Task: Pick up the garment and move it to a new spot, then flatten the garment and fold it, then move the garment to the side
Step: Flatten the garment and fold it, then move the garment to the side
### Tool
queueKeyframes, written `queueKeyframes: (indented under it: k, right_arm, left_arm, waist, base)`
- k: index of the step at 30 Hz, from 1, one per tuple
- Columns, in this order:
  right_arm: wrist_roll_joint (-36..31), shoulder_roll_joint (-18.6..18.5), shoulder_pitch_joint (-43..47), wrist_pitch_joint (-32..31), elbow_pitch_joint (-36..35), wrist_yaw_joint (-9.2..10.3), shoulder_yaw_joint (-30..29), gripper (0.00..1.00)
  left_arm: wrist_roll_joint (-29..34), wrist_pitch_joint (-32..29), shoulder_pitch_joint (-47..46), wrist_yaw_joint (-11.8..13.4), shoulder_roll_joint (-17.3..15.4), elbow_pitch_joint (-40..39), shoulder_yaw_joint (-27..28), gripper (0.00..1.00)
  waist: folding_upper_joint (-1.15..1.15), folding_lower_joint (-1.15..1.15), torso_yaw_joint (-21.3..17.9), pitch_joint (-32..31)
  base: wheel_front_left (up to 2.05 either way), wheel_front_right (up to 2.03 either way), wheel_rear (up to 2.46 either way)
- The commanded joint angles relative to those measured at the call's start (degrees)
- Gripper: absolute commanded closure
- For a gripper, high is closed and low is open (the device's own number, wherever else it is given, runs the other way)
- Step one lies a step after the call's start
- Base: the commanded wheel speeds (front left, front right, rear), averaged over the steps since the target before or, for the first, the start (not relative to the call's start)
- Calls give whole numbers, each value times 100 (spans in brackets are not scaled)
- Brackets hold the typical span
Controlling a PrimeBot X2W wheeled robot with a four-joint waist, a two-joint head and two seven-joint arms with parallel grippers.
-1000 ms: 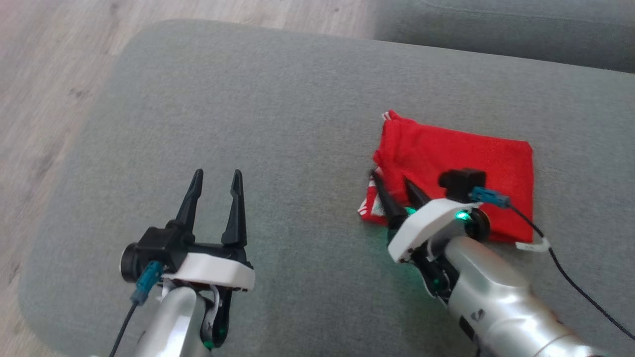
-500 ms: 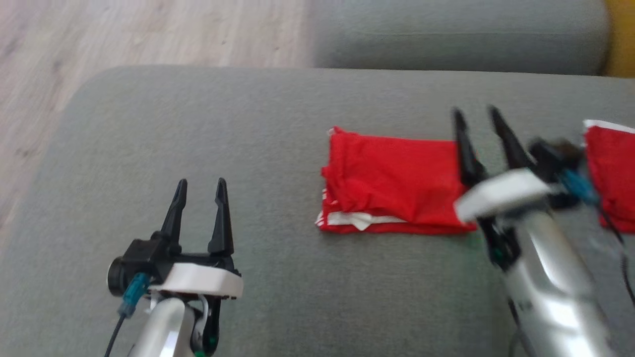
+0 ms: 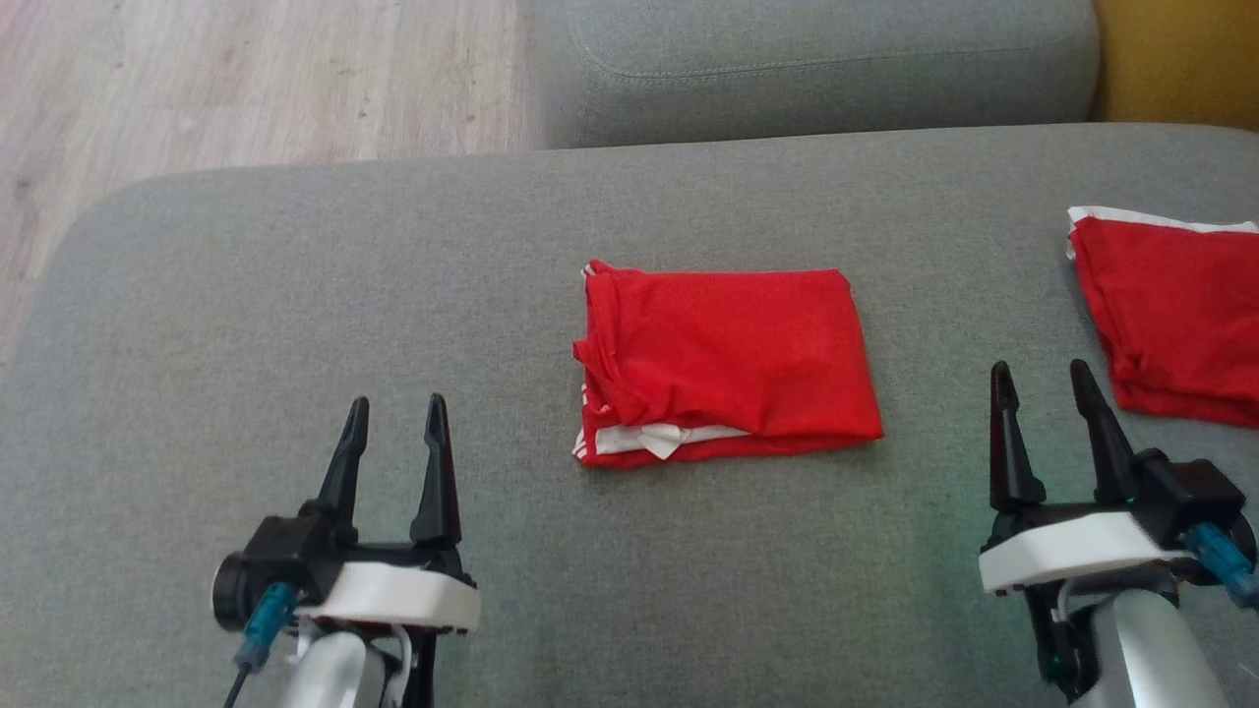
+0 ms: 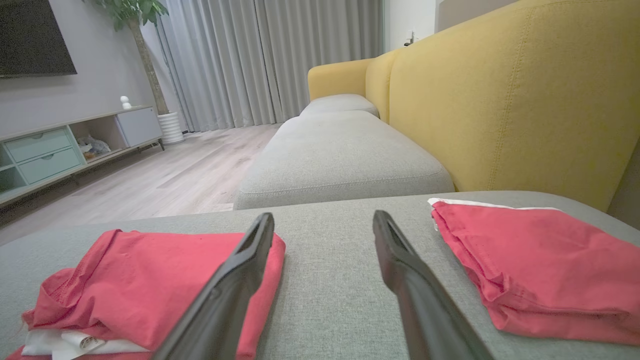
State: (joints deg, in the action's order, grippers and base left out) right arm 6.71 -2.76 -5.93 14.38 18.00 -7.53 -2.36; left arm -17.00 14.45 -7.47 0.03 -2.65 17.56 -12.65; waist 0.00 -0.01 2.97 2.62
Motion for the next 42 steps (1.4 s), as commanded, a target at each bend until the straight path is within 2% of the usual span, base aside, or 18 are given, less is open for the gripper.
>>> queueKeyframes:
  k: [1,12,16,18,21,29,33,34,35,36,42]
  right_arm:
    - [29,-13,-162,62,-232,4,116,0]
    - [-14,-12,-362,57,-266,4,100,0]
    - [20,-12,-737,-221,-8,4,141,0]
    - [352,-12,-1054,-420,363,4,232,0]
    - [449,-12,-1333,-604,866,4,355,0]
    - [372,-12,-1927,-1135,2296,4,467,0]
    - [428,-12,-2119,-1247,2794,4,657,0]
    - [445,-12,-2161,-1256,2891,4,685,11]
    - [455,-12,-2200,-1244,2972,4,714,98]
    - [438,-12,-2235,-1213,3037,4,754,100]
    - [115,-12,-2384,-855,3187,4,758,100]
  left_arm:
    - [2,55,-155,38,-22,-179,234,0]
    - [14,55,-368,-18,-22,-223,146,0]
    - [14,55,-515,-39,-22,-213,70,0]
    - [-2,55,-597,-52,-22,-182,0,0]
    - [-37,55,-674,-75,-22,-142,-89,0]
    - [-104,55,-800,-58,-22,-91,-227,0]
    - [-125,55,-821,-26,-22,-105,-251,0]
    - [-125,55,-821,-19,-22,-109,-252,0]
    - [-121,55,-822,-15,-22,-109,-250,0]
    - [-116,55,-824,-12,-22,-106,-244,0]
    - [-71,55,-814,-3,-22,-73,-200,0]
  waist:
    - [0,1,-8,6]
    - [0,1,109,335]
    - [0,1,230,583]
    - [0,1,350,739]
    - [0,1,486,850]
    - [0,1,740,975]
    - [0,1,785,995]
    - [0,1,787,996]
    - [0,1,785,996]
    - [0,1,780,991]
    - [0,1,663,876]
  base:
    - [0,0,0]
    - [0,0,0]
    - [0,0,0]
    - [0,0,0]
    - [0,0,0]
    - [0,0,0]
    - [0,0,0]
    - [0,0,0]
    - [0,0,0]
    - [0,0,0]
    - [0,0,0]
